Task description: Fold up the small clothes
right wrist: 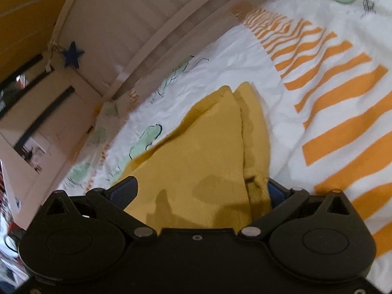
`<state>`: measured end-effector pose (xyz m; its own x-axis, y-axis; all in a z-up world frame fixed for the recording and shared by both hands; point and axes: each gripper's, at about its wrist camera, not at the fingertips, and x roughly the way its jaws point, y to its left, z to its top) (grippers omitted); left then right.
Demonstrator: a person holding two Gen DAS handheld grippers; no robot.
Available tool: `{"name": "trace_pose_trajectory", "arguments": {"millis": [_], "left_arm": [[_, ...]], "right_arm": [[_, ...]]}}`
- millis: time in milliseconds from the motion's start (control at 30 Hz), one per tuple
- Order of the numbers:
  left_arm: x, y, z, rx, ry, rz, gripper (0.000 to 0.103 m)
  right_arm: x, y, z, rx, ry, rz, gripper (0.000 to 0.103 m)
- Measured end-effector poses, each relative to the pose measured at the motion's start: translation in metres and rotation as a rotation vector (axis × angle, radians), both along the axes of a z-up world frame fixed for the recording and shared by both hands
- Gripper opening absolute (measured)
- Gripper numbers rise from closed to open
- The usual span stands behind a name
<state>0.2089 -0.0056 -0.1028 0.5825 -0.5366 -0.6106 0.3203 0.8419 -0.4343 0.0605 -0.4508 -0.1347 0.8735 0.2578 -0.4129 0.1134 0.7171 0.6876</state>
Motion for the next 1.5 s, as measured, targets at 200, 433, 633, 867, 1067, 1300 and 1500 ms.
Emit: {"name": "trace_pose_trajectory", "arguments": {"millis": [200,433,633,867,1067,1300,1500], "left_arm": [[-0.013,0.015,0.000,-0.062,0.016,0.000,0.065],[0.000,0.032,-0.003,-0.161,0.151,0.090,0.011],[0.005,0.034,0.005,-0.174,0.179,0.070,0.009],[-0.007,0.058,0.025,-0.217,0.237,0.031,0.007],[-0.029,0.081,0.033,-0.191,0.248,-0.006,0.003],[-0.044,0.078,0.040,-0.135,0.162,-0.039,0.022],[-0.048,0.082,0.024,-0.191,0.227,0.009,0.056]], "right_arm": [[-0.010,0.005,0.002,-0.028,-0.005,0.104,0.103],[-0.009,0.015,0.005,-0.085,0.066,0.108,0.036],[-0.013,0.012,0.011,-0.027,0.114,0.062,0.018],[-0.054,0.016,0.035,0.067,0.123,0.065,0.016],[-0.099,0.030,0.044,0.077,0.185,0.059,0.016],[-0.107,0.024,0.038,0.069,0.189,0.000,0.027],[-0.105,0.004,0.040,0.017,0.145,-0.119,0.087]]}}
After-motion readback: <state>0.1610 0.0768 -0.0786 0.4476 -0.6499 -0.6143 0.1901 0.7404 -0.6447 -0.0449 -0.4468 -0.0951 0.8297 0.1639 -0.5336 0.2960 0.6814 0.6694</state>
